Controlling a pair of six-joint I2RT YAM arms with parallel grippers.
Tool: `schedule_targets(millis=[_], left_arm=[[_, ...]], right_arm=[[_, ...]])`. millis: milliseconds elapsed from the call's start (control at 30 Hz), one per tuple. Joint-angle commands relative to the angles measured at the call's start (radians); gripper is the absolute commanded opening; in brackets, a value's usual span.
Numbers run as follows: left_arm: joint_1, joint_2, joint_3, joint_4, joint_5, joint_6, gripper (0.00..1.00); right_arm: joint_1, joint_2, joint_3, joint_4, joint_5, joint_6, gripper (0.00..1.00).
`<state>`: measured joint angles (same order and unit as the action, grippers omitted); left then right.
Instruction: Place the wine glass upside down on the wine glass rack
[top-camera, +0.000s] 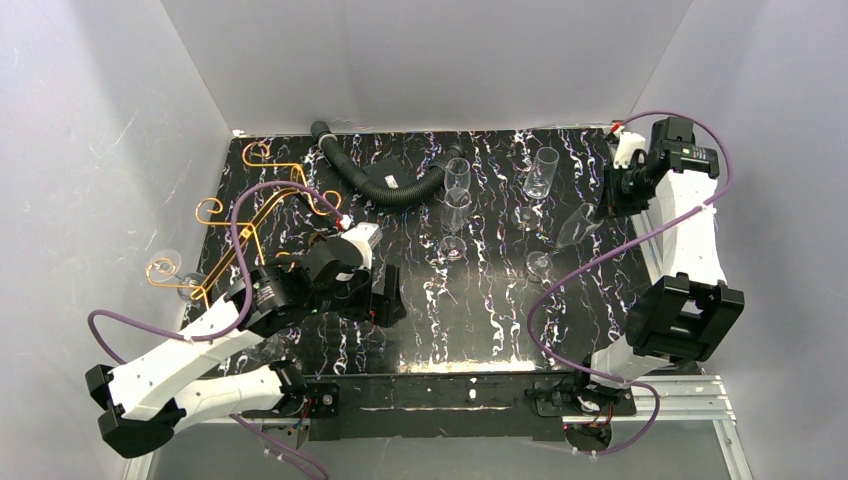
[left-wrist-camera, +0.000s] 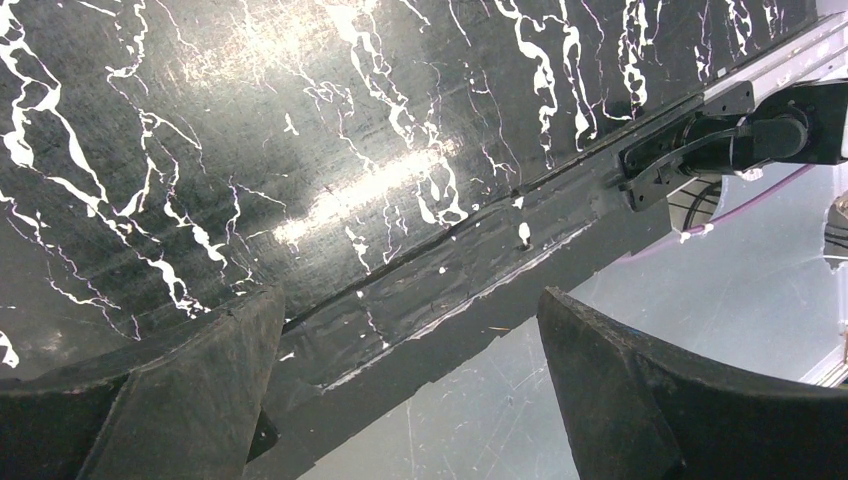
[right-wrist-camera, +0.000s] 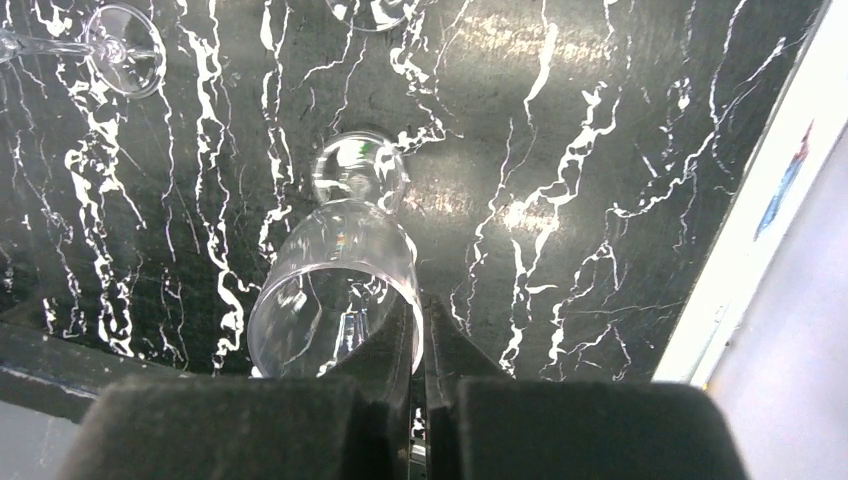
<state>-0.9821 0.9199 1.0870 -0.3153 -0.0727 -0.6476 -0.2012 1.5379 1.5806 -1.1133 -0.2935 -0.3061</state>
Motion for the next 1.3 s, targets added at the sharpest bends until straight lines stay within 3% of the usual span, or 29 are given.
schedule_targets(millis=[0, 167, 533, 800, 1000, 1167, 1267], left_arm=[[-0.004, 0.009, -0.013, -0.016, 0.008, -0.024, 0.98], [-0.004, 0.028, -0.017, 0.020, 0.015, -0.081, 0.98], [-0.003, 0.129, -0.063, 0.267, 0.064, -0.326, 0.98], [-0.005, 0.147, -0.166, 0.490, 0.013, -0.483, 0.97], [-0.004, 0.165, -0.174, 0.518, 0.016, -0.499, 0.79], [-0.005, 0.176, -0.189, 0.555, 0.024, -0.512, 0.51], [-0.005, 0.176, -0.184, 0.542, 0.021, -0.507, 0.41]], right_arm=[[0.006, -0.043, -0.010, -0.023, -0.015, -0.013, 0.01], [0.006, -0.114, -0.056, -0.067, -0.116, -0.030, 0.01], [0.011, -0.278, -0.283, -0.101, -0.729, -0.078, 0.01], [0.014, -0.295, -0.368, -0.048, -1.009, -0.078, 0.01], [0.014, -0.294, -0.371, -0.053, -1.072, -0.094, 0.01], [0.014, -0.295, -0.376, -0.060, -1.084, -0.109, 0.01], [0.014, -0.297, -0.378, -0.061, -1.088, -0.110, 0.01]])
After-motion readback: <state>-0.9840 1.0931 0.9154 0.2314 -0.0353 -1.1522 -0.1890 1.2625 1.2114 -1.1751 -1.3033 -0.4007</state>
